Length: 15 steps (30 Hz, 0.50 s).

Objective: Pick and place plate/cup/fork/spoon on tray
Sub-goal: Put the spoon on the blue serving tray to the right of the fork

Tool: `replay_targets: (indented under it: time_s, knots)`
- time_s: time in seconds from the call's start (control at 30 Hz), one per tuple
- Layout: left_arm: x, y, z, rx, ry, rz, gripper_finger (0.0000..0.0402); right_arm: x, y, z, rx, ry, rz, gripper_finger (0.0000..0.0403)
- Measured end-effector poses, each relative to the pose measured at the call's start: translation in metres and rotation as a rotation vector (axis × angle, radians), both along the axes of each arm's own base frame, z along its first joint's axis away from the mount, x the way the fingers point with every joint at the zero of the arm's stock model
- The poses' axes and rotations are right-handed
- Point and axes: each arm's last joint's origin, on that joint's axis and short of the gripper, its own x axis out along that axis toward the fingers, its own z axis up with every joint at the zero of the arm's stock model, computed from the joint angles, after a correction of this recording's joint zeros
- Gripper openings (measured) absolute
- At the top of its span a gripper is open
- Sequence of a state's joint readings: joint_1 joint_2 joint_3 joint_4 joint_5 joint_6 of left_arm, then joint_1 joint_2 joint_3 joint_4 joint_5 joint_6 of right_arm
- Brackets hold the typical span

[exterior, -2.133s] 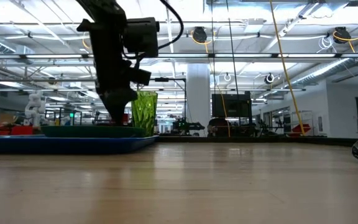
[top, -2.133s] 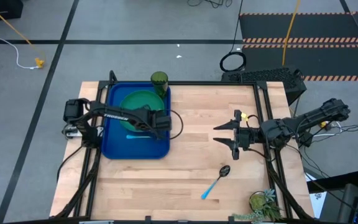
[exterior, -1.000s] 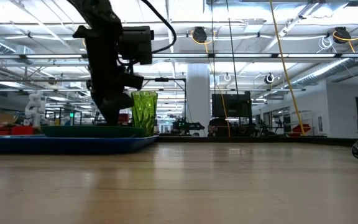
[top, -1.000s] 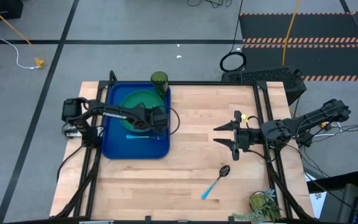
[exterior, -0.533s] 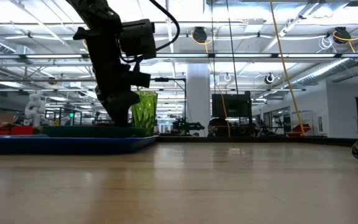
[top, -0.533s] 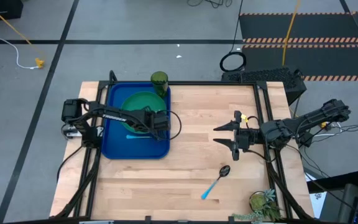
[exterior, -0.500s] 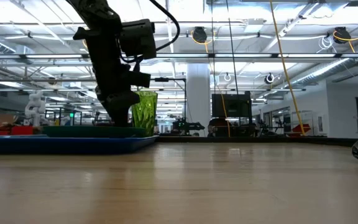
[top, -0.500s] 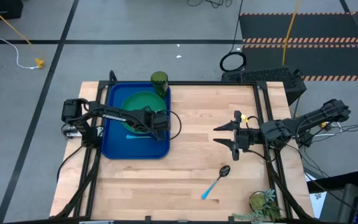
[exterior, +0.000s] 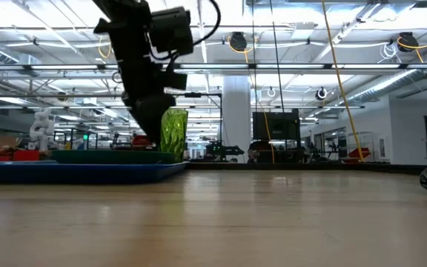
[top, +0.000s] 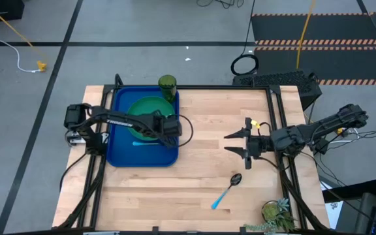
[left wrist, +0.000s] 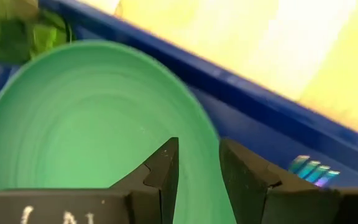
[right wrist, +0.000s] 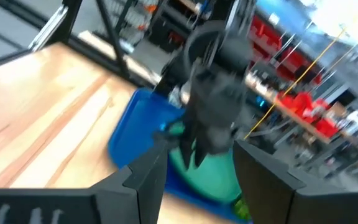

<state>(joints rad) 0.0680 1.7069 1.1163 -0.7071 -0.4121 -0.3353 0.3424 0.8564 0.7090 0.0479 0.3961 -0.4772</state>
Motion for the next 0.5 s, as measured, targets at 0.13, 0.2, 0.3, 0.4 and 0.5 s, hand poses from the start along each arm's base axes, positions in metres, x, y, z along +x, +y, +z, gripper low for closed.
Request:
replay_targets:
  time_s: [0.13,0.2,0.3,0.4,0.5]
  knots:
    - [0.008,-0.011,0.015,0.010,-0.020,-0.051,0.0117,0.003,0.001,-0.010,0.068,0.073,-0.019,0.0181]
    - [0.013,-0.018,0.022,0.017,-0.043,-0.081,0.0117,0.005,0.004,-0.016,0.129,0.124,-0.015,0.0184]
    - [0.019,-0.028,0.033,0.024,-0.075,-0.131,0.0117,0.006,0.014,-0.031,0.221,0.253,0.040,0.0187]
    - [0.022,-0.035,0.037,0.020,-0.104,-0.142,0.0117,0.005,0.027,-0.043,0.299,0.352,0.068,0.0187]
    - [0.024,-0.039,0.037,-0.016,-0.142,-0.128,0.0117,0.003,0.039,-0.052,0.352,0.429,0.094,0.0187]
